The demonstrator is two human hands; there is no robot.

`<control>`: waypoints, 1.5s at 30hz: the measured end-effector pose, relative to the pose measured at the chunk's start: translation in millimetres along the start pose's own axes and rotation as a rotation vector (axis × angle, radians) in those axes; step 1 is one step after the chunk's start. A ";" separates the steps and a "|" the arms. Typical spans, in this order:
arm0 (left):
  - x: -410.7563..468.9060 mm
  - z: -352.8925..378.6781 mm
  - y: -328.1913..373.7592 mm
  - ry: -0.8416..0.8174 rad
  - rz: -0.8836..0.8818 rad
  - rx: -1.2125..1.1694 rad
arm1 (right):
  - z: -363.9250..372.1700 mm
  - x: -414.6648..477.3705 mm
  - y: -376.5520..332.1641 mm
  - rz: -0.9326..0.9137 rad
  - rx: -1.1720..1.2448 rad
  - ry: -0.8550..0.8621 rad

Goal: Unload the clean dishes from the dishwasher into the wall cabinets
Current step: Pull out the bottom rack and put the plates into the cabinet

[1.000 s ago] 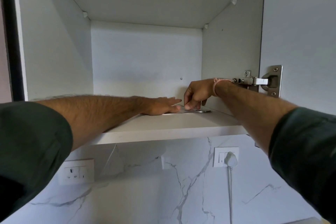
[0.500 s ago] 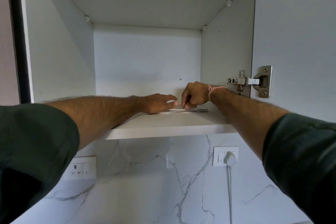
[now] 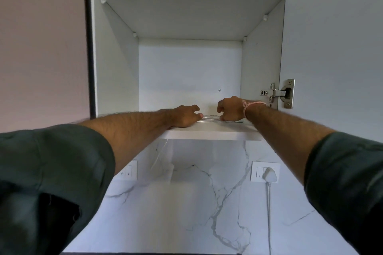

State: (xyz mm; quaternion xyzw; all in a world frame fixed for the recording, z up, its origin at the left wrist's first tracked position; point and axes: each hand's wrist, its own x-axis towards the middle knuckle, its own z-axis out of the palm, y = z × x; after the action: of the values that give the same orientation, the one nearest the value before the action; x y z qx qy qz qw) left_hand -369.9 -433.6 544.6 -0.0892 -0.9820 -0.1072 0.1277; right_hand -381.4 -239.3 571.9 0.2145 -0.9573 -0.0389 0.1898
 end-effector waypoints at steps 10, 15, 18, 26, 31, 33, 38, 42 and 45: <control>-105.1 -19.0 33.3 0.086 0.035 -0.042 | -29.0 -90.9 -38.2 0.067 0.068 0.049; -191.8 -22.2 55.2 0.130 0.073 -0.057 | -54.9 -160.6 -64.2 0.076 0.061 0.071; -245.5 -13.2 74.4 0.126 0.099 -0.095 | -69.4 -208.0 -79.4 0.077 0.041 0.066; -346.3 2.0 143.5 0.040 0.106 -0.187 | -117.6 -328.5 -104.6 0.053 -0.023 0.042; -392.7 10.2 208.4 0.016 0.153 -0.262 | -153.1 -397.7 -91.3 0.075 -0.091 0.040; -401.8 14.4 229.6 0.027 0.172 -0.293 | -164.0 -417.3 -86.9 0.081 -0.130 0.034; -439.1 13.0 316.7 0.088 0.274 -0.414 | -197.3 -489.1 -59.2 0.114 -0.270 0.040; -456.3 18.0 385.4 0.097 0.265 -0.570 | -212.1 -541.2 -34.0 0.097 -0.421 0.059; -466.4 28.6 430.3 0.121 0.228 -0.691 | -212.4 -574.6 -13.5 0.074 -0.497 0.078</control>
State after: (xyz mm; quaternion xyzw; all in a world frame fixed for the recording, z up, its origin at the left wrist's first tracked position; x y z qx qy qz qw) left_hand 154.3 -82.3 472.4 -0.2294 -0.8621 -0.4229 0.1592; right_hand 185.0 -5.7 567.0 0.1276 -0.9174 -0.2578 0.2749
